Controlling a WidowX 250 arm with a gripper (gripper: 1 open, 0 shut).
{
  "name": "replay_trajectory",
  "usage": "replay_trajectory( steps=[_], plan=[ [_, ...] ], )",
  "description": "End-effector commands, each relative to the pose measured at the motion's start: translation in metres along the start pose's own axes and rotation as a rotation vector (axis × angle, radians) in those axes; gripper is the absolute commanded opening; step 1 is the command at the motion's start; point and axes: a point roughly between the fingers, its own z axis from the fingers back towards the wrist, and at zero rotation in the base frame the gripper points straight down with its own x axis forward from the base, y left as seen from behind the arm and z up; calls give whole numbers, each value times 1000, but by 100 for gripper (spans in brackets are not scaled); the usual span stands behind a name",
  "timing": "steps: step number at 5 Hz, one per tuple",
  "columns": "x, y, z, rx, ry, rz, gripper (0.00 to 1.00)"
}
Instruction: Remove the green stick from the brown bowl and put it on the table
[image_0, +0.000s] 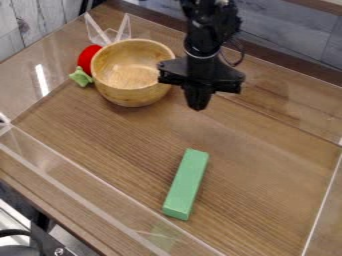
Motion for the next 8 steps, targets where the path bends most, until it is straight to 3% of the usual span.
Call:
replay_trajectory(
  steps=[1,3,5,6,7,8],
  plan=[
    [7,9,14,-6,-32,33,0],
    [1,16,1,-63,14,-161,0],
    [-16,19,1,-62,62,-172,0],
    [2,13,-8,-63,72,-176,0],
    [12,7,-15,-67,92,-187,0],
    [2,4,-25,-76,106,-195,0]
  ],
)
